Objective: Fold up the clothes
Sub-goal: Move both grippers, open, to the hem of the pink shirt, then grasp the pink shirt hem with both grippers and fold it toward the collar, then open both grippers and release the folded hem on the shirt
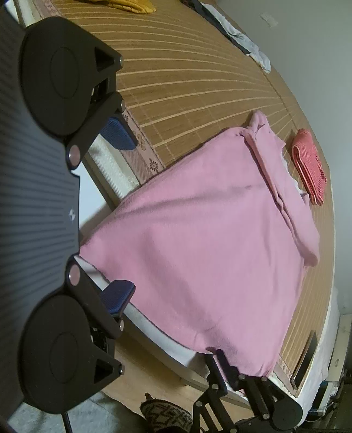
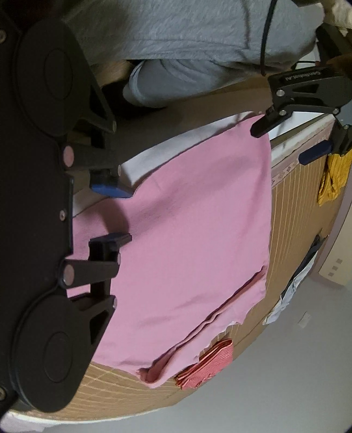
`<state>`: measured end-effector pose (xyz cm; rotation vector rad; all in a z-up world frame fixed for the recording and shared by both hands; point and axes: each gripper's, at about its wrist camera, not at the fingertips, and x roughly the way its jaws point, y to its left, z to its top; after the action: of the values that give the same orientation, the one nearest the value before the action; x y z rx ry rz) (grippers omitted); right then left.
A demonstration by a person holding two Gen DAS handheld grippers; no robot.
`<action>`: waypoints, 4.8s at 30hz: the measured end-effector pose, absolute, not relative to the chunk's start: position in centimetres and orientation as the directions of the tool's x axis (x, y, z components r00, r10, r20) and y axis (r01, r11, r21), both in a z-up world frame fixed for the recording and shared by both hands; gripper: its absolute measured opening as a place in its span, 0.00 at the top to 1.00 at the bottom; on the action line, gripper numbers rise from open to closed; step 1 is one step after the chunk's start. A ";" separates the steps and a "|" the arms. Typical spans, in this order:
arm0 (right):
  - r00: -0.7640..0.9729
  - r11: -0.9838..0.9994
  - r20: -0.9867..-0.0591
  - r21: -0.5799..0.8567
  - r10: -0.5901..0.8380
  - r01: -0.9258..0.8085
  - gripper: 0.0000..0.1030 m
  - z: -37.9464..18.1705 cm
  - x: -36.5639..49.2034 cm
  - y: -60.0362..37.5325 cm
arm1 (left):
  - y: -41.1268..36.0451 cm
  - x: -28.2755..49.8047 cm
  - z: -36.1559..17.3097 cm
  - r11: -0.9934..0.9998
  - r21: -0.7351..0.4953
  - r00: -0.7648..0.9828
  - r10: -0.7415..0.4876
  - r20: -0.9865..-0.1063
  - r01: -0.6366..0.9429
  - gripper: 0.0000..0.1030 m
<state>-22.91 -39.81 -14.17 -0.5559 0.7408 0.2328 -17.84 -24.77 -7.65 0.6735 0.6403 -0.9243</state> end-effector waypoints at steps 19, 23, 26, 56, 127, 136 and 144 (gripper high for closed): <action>0.655 0.882 -0.755 -0.286 0.033 -0.374 0.58 -13.1 -25.5 -42.1 | -23.7 -15.5 -7.8 0.477 -0.009 0.293 -0.555 -0.779 0.879 0.00; 0.690 0.940 -0.720 -0.187 0.067 -0.286 0.39 -11.8 -26.0 -45.2 | -24.5 -14.9 -8.4 0.465 -0.131 0.170 -0.551 -0.817 0.876 0.00; 0.722 0.972 -0.689 -0.132 0.052 -0.196 0.22 -11.2 -26.3 -47.7 | -24.5 -14.0 -8.7 0.496 -0.194 0.141 -0.560 -0.816 0.846 0.00; 0.876 0.826 -0.413 0.563 0.251 0.028 0.01 -13.1 -28.4 -60.3 | -28.0 -12.1 -9.5 0.714 -0.259 0.196 -0.487 -0.851 0.650 0.00; 0.922 0.806 -0.372 0.576 0.106 0.139 0.91 -12.7 -14.3 -69.5 | -30.3 2.3 -6.7 0.714 -0.388 0.463 -0.684 -0.563 0.582 0.91; 0.915 0.871 -0.404 0.455 0.017 0.185 0.53 -10.8 -16.0 -69.0 | -27.3 3.1 -5.4 0.624 -0.427 0.416 -0.769 -0.486 0.654 0.13; 0.908 0.995 -0.415 0.056 -0.056 0.086 0.35 -9.4 -17.8 -61.8 | -27.9 -0.6 -5.4 0.564 -0.170 0.376 -0.715 -0.589 0.808 0.13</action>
<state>-17.78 -61.83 -9.38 0.0737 0.4255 -0.0733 -0.64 -27.89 -5.36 0.1557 0.6705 -0.9794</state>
